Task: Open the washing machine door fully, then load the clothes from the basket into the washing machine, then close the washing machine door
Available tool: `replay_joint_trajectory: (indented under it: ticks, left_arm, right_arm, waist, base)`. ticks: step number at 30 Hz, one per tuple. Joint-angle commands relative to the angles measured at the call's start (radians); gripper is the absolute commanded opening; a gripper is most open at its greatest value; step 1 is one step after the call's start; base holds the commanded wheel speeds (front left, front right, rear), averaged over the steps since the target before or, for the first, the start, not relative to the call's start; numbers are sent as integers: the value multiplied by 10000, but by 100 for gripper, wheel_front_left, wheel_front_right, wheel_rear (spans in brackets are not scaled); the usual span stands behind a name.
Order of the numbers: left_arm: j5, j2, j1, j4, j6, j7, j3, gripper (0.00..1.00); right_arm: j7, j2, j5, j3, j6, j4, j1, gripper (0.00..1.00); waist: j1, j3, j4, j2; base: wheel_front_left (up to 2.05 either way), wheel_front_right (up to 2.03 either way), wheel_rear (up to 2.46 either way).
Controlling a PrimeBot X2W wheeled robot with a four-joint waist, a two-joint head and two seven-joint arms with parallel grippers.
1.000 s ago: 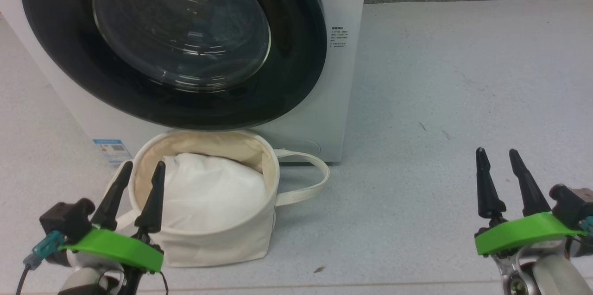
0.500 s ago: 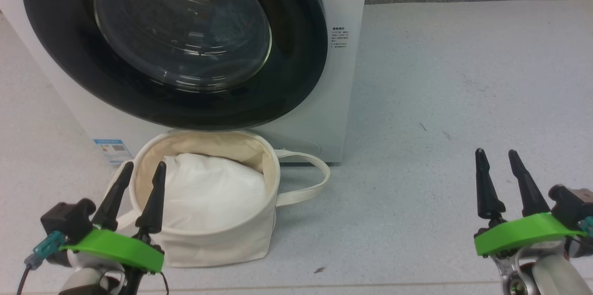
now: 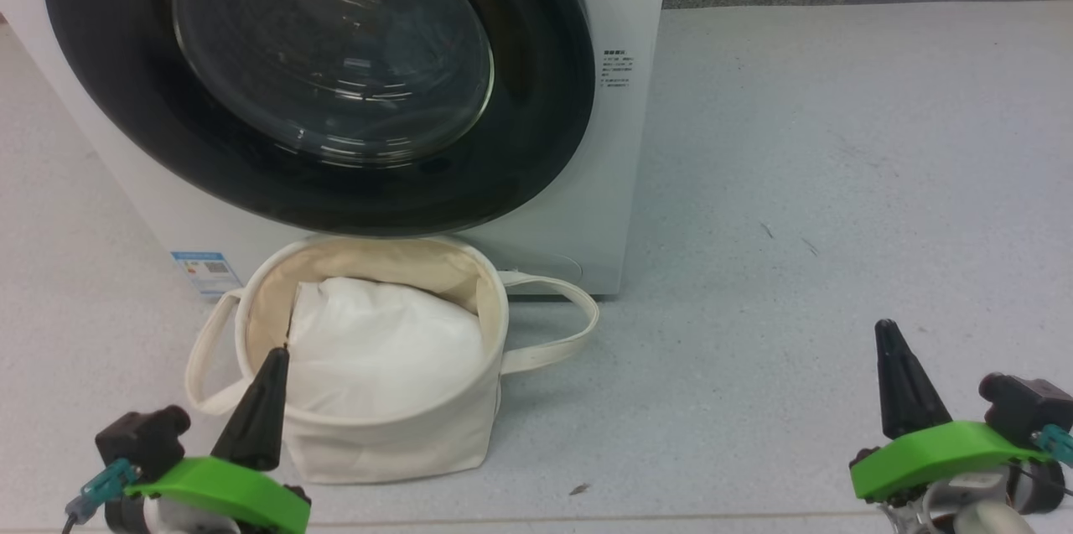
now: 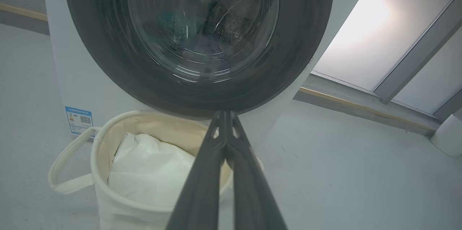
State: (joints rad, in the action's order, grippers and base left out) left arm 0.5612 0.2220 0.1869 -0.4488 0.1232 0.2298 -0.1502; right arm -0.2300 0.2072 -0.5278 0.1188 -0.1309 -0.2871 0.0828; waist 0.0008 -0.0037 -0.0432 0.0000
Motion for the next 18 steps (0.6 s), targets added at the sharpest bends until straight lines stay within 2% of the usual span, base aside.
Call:
replay_joint_trajectory:
  ticks: [1,18]
  left_arm:
    - [226,96,513,365,-11,-79,200,0]
    - [1633,-152,316,723,-108,-525,524,0]
  right_arm:
    - [59,57,-244,-146,0,307,447,0]
    - [514,-154,-1698,-436,0,299,455,0]
  waist:
    - [-4,3,5,0]
    - [-7,9,63,0]
  base:
    - [0,0,0]
    - [0,0,0]
